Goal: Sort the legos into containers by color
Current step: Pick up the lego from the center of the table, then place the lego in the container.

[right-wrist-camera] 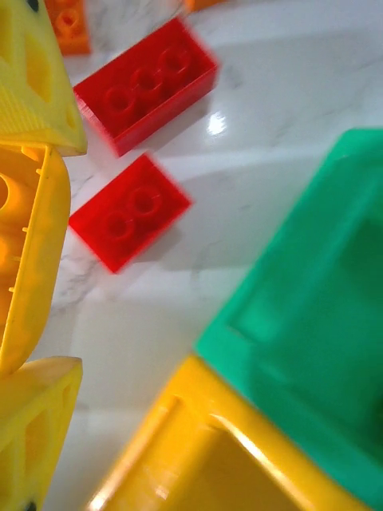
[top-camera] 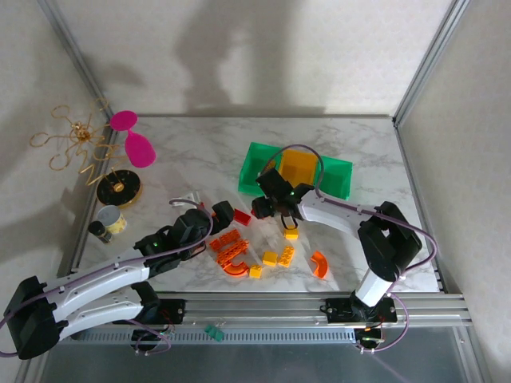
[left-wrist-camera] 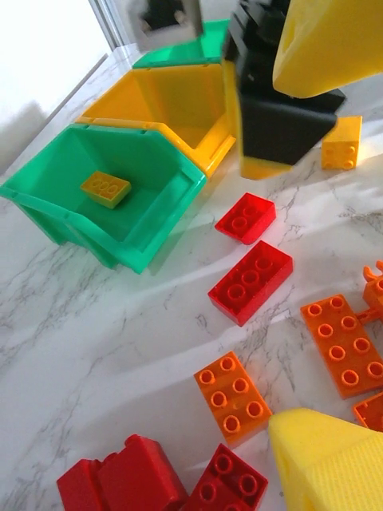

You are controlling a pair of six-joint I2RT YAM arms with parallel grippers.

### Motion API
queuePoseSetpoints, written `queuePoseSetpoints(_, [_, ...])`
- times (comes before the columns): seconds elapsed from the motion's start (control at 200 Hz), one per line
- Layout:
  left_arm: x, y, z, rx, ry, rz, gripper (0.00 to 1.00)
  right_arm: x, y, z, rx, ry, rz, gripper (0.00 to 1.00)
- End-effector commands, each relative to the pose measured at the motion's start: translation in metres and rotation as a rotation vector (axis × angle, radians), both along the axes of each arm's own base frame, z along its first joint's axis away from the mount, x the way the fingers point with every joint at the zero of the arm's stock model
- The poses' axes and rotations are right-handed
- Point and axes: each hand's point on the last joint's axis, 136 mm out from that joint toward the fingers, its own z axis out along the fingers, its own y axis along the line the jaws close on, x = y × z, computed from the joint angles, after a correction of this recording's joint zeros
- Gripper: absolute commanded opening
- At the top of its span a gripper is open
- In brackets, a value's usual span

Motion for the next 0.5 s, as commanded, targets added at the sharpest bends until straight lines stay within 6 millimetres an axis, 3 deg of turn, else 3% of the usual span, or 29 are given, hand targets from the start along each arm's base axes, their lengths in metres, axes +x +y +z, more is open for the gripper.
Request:
queuePoseSetpoints(0.0, [0.010,0.006,0.015,0.052,-0.045,0.028,1.00,0.025,0.005,0.028,-0.018,-0.095,-0.010,0.58])
queuePoseSetpoints(0.215, [0.023,0.017,0.025,0.052,-0.064,0.060,1.00,0.085,0.016,0.049,-0.018,-0.185,-0.054,0.59])
queuePoseSetpoints(0.396, [0.033,0.024,0.026,0.042,-0.067,0.075,1.00,0.131,0.019,0.043,-0.047,-0.231,-0.096,0.60])
queuePoseSetpoints(0.466, [0.035,0.026,0.027,0.036,-0.066,0.080,1.00,0.141,0.025,0.038,-0.054,-0.231,-0.095,0.61])
queuePoseSetpoints(0.496, [0.036,0.026,0.028,0.033,-0.067,0.080,1.00,0.153,0.016,0.037,-0.056,-0.233,-0.117,0.64])
